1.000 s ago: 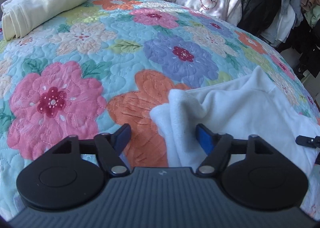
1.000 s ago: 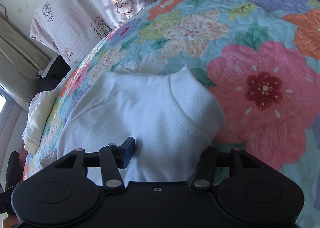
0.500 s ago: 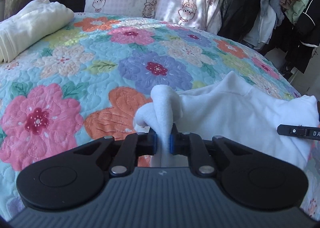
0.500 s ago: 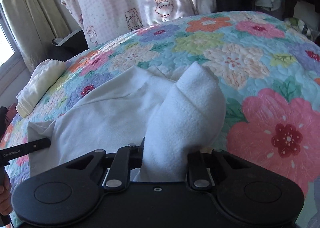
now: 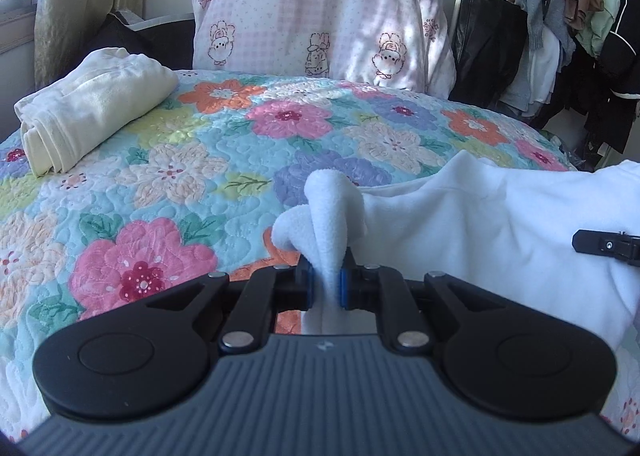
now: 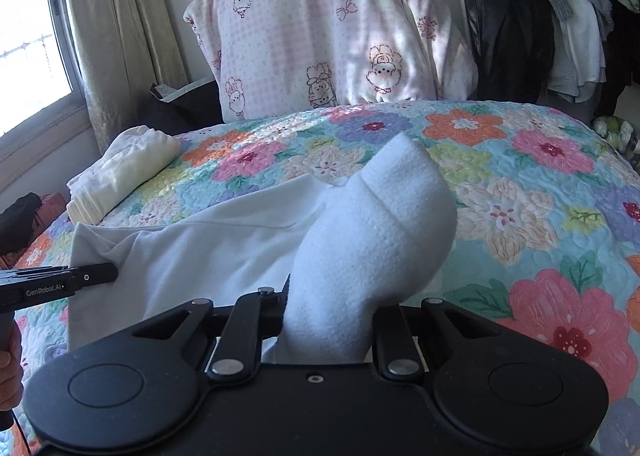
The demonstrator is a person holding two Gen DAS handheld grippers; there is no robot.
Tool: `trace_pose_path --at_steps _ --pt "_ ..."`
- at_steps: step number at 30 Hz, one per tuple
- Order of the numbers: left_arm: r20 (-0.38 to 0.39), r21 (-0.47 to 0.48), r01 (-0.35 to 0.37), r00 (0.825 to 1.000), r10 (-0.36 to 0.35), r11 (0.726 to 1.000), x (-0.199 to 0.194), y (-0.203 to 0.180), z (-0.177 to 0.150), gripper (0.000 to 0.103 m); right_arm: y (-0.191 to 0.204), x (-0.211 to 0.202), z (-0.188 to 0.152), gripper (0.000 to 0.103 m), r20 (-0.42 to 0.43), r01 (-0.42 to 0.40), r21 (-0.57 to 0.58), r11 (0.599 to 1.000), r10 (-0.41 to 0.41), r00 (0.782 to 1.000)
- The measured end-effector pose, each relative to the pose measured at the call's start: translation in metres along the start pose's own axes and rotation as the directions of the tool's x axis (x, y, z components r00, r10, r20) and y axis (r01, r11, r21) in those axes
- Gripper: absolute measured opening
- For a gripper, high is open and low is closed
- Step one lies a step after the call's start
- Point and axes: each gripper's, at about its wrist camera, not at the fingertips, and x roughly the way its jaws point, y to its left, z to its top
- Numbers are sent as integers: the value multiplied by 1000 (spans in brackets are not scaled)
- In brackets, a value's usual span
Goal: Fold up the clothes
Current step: 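Lift the folded shirt with both grippers and carry it toward the window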
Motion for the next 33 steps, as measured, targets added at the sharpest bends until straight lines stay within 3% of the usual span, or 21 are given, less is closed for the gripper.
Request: trace_pose_path --at_steps 9,20,26,33 --pt "11 8 -72 997 72 997 -18 12 -1 11 36 9 13 21 0 -28 -71 997 28 1000" --pt "37 -88 -145 988 148 986 -34 43 5 11 73 20 4 21 0 -103 -118 988 104 995" --pt "96 -127 -218 968 231 968 -55 63 13 11 103 22 10 21 -6 -165 -148 975 166 986" --pt "168 -197 -308 925 342 931 -93 109 25 11 181 14 41 21 18 -243 -335 910 264 964"
